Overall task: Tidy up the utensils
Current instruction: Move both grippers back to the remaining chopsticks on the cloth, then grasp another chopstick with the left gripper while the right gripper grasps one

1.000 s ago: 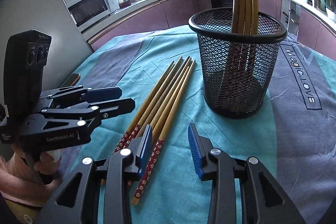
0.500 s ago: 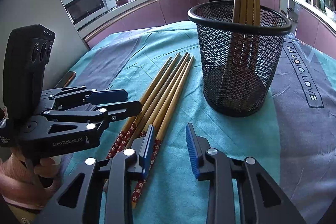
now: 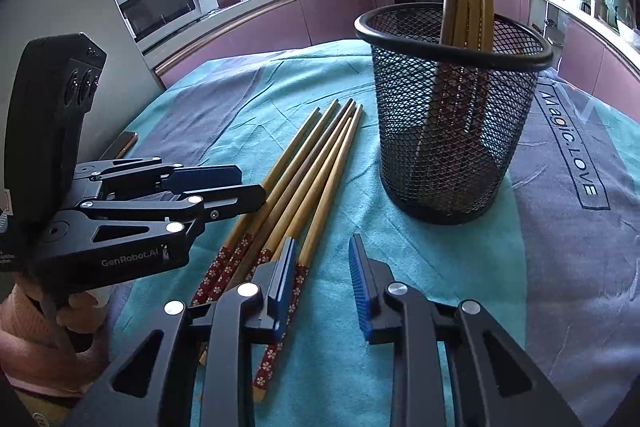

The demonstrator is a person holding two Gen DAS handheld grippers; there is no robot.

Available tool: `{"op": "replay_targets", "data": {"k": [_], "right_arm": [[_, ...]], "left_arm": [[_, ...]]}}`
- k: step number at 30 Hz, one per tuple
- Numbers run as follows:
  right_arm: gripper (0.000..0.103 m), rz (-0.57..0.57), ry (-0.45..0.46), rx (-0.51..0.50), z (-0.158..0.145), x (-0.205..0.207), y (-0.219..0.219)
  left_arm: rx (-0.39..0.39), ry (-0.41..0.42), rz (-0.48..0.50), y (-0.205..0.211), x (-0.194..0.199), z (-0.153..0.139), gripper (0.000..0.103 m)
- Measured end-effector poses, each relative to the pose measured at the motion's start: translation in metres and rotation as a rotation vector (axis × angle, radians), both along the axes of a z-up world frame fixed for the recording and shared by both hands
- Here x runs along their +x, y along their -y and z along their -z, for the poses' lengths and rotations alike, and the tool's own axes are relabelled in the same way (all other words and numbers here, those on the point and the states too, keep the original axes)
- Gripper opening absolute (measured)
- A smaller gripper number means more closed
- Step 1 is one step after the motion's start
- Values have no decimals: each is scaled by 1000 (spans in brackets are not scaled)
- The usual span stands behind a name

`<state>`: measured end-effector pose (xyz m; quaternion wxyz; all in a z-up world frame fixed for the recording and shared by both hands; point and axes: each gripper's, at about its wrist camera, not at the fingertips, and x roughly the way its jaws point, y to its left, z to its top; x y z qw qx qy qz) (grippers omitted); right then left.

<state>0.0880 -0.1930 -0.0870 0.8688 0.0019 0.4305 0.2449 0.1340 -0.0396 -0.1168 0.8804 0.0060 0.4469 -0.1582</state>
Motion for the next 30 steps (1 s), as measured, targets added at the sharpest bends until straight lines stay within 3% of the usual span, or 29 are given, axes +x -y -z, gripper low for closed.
{"op": "replay_targets", "data": {"k": [7,17,20,24,30], "right_arm": [[22,8,3,-26,0,2,-2],[23,18,19,-62,0,13,-14],[18,31,20,-64,1,16,-14],[8,46,-4,-11,2,17,-8],[6,84,-16,52,1,17,5]], "left_arm": [[-1,-15,-3,1,4,1,24],[-23,-43,-2,-1,16,2,23],[-16,-41,-10,0,20,2,18],[-29,-46,-20,0,21,3,12],[-74,-51,-36,-4,16,4,9]]}}
